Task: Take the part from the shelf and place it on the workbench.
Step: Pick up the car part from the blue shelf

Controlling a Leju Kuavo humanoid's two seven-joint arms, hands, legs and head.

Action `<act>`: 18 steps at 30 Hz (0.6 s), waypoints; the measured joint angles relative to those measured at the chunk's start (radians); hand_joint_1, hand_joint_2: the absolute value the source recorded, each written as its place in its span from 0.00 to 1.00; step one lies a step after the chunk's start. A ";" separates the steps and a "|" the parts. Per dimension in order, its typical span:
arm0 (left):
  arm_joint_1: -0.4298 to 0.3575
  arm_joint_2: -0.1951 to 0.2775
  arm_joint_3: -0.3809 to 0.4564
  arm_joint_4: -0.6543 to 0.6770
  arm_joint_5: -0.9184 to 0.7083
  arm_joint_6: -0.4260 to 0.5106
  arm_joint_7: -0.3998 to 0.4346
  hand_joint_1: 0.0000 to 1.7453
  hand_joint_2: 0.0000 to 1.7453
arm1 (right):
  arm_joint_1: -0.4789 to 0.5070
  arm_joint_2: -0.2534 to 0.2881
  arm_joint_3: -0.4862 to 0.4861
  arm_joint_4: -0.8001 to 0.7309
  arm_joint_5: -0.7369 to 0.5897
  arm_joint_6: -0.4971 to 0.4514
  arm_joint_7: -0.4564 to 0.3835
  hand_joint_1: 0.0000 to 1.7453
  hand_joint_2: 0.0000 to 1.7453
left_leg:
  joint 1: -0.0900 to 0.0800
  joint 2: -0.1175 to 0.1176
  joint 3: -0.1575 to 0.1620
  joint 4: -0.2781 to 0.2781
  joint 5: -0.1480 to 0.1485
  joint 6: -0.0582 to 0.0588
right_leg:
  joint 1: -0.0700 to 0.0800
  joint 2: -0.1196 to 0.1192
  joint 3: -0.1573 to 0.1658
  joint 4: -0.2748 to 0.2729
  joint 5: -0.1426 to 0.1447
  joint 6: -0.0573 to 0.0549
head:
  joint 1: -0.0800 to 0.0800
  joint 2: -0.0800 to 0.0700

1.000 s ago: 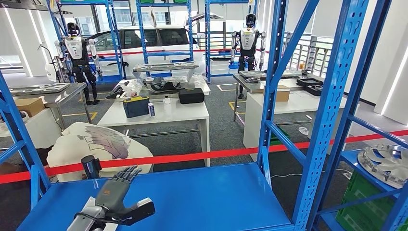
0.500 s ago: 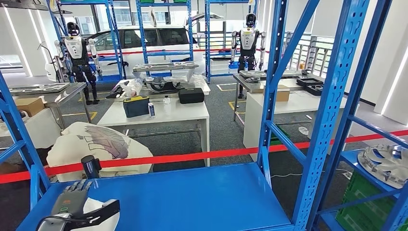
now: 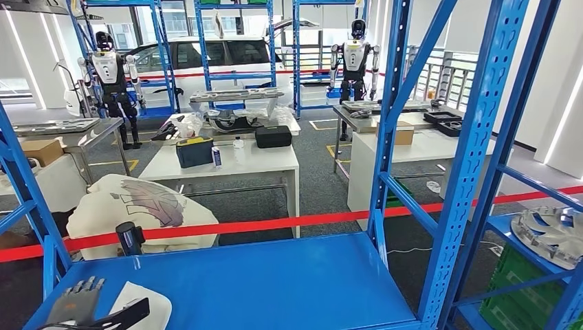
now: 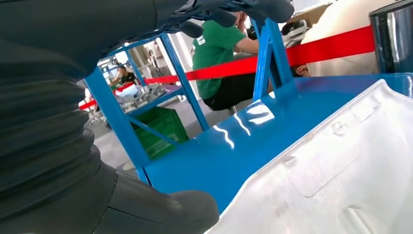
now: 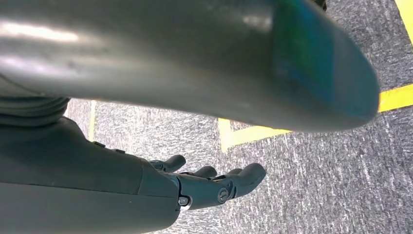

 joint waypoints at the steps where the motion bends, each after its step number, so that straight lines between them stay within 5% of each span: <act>1: 0.002 0.001 0.002 0.000 -0.004 0.005 -0.002 0.00 1.00 | 0.000 0.000 0.000 0.000 0.001 0.000 -0.001 0.00 0.00 | 0.000 0.000 0.000 0.000 0.000 0.000 | 0.000 0.000 0.000 0.000 0.000 0.000 | 0.000 0.000; 18: 0.048 -0.001 0.026 0.000 -0.017 0.051 -0.062 0.00 1.00 | 0.000 0.000 0.000 0.000 0.007 0.000 -0.002 0.00 0.00 | 0.000 0.000 0.000 0.000 0.000 0.000 | 0.000 0.000 0.000 0.000 0.000 0.000 | 0.000 0.000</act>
